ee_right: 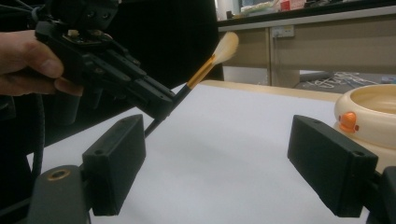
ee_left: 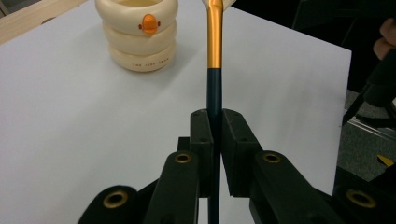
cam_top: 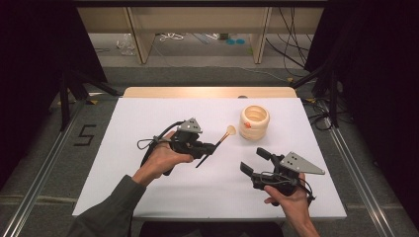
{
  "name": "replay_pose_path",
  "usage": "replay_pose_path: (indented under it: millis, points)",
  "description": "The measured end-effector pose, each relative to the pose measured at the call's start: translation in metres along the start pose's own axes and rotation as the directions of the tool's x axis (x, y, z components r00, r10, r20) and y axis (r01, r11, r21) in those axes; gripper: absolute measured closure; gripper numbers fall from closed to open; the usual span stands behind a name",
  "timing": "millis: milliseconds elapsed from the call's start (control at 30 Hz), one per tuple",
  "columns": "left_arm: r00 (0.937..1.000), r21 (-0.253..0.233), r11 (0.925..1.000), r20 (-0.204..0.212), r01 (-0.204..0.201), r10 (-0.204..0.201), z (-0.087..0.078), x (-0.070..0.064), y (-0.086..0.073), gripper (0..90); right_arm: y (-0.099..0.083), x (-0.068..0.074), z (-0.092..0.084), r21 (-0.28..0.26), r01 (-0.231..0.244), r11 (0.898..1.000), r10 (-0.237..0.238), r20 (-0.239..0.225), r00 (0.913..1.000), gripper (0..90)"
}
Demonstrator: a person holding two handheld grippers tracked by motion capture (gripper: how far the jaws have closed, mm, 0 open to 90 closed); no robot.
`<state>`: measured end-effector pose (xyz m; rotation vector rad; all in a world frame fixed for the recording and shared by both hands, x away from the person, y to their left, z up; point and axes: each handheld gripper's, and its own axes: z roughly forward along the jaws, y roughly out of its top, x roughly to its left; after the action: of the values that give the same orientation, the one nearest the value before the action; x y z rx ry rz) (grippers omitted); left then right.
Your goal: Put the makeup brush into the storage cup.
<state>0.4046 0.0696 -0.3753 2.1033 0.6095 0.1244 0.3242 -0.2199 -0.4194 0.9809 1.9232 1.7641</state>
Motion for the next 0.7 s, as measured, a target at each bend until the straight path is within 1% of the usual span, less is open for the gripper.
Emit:
replay_pose_path:
  millis: [33, 100, 133, 167, 200, 233, 267, 300, 333, 367, 400, 433, 467, 500, 533, 567, 600, 633, 667, 700]
  points:
    - [1.0, -0.007, 1.0, 0.001, -0.002, 0.002, -0.001, -0.002, 0.0, 83.3, 0.001, 0.0, 0.0, 0.005, 0.004, 1.0, -0.004, 0.005, 1.0, 20.2]
    - [0.9999, -0.019, 0.9998, 0.007, -0.007, 0.007, -0.002, -0.006, 0.001, 83.4, 0.001, 0.0, 0.004, -0.011, -0.014, 1.0, 0.014, -0.016, 0.9998, 20.7]
    - [0.9996, -0.014, 0.9996, 0.014, -0.025, 0.026, -0.003, -0.007, 0.002, 83.4, 0.001, 0.0, 0.004, 0.0, -0.006, 1.0, 0.006, -0.014, 0.9999, 20.9]
    - [0.9996, -0.017, 0.9996, 0.017, -0.022, 0.022, -0.003, -0.009, 0.002, 83.4, 0.001, 0.001, 0.006, -0.017, -0.02, 1.0, 0.02, -0.027, 0.9994, 21.1]
    - [0.9995, -0.024, 0.9995, 0.023, -0.022, 0.023, -0.003, -0.01, 0.002, 83.4, 0.002, 0.002, 0.007, -0.011, -0.022, 1.0, 0.021, -0.031, 0.9993, 21.7]
    - [0.9996, -0.022, 0.9996, 0.02, -0.02, 0.02, -0.003, -0.012, 0.003, 83.3, 0.003, 0.003, 0.007, 0.016, -0.024, 1.0, 0.025, -0.037, 0.999, 22.1]
    - [0.9992, -0.029, 0.9991, 0.022, -0.032, 0.032, -0.004, -0.013, 0.003, 83.4, 0.002, 0.003, 0.01, -0.016, -0.021, 1.0, 0.021, -0.046, 0.9987, 22.5]
    - [0.9996, -0.029, 0.9993, 0.017, -0.024, 0.024, -0.004, -0.015, 0.003, 83.4, 0.003, 0.003, 0.011, -0.002, -0.021, 1.0, 0.021, -0.047, 0.9987, 22.9]
    - [0.9991, -0.033, 0.9989, 0.024, -0.034, 0.035, -0.005, -0.015, 0.004, 83.4, 0.004, 0.004, 0.013, -0.003, -0.025, 1.0, 0.025, -0.06, 0.9979, 23.4]
    - [0.9991, -0.033, 0.9989, 0.023, -0.034, 0.034, -0.006, -0.016, 0.004, 83.4, 0.004, 0.004, 0.015, -0.019, -0.025, 1.0, 0.023, -0.063, 0.9977, 23.9]
    - [0.9993, -0.039, 0.9989, 0.026, -0.025, 0.026, -0.006, -0.017, 0.004, 83.4, 0.005, 0.005, 0.016, -0.003, -0.025, 1.0, 0.024, -0.064, 0.9977, 24.3]
    - [0.9993, -0.039, 0.9989, 0.026, -0.026, 0.027, -0.007, -0.017, 0.004, 83.4, 0.004, 0.005, 0.019, -0.025, -0.03, 0.999, 0.028, -0.079, 0.9965, 25.1]
    - [0.9992, -0.042, 0.9988, 0.03, -0.025, 0.026, -0.007, -0.017, 0.004, 83.3, 0.005, 0.005, 0.02, -0.015, -0.02, 1.0, 0.019, -0.08, 0.9966, 26.5]
    - [0.9993, -0.042, 0.9989, 0.027, -0.023, 0.025, -0.008, -0.018, 0.004, 83.4, 0.005, 0.005, 0.023, -0.036, -0.031, 0.999, 0.027, -0.099, 0.9947, 27.3]
    - [0.999, -0.043, 0.9986, 0.031, -0.03, 0.032, -0.008, -0.018, 0.004, 83.4, 0.005, 0.007, 0.023, -0.02, -0.064, 0.998, 0.061, -0.108, 0.9922, 27.8]
    - [0.9987, -0.044, 0.9985, 0.037, -0.033, 0.035, -0.008, -0.018, 0.004, 83.4, 0.006, 0.007, 0.024, -0.023, -0.072, 0.997, 0.069, -0.113, 0.9912, 29.0]
    - [0.9987, -0.045, 0.9984, 0.034, -0.035, 0.037, -0.008, -0.019, 0.004, 83.4, 0.006, 0.006, 0.025, -0.027, -0.08, 0.996, 0.076, -0.121, 0.9898, 30.6]
    - [0.9991, -0.046, 0.9987, 0.033, -0.023, 0.025, -0.008, -0.02, 0.004, 83.3, 0.006, 0.006, 0.027, -0.024, -0.086, 0.996, 0.082, -0.125, 0.9887, 32.2]
    - [0.9984, -0.049, 0.9984, 0.046, -0.03, 0.032, -0.008, -0.02, 0.004, 83.4, 0.007, 0.005, 0.028, -0.033, -0.094, 0.995, 0.089, -0.133, 0.9871, 33.0]
    - [0.9985, -0.043, 0.9985, 0.04, -0.035, 0.037, -0.009, -0.021, 0.005, 83.4, 0.007, 0.005, 0.028, -0.031, -0.109, 0.994, 0.104, -0.142, 0.9844, 33.6]
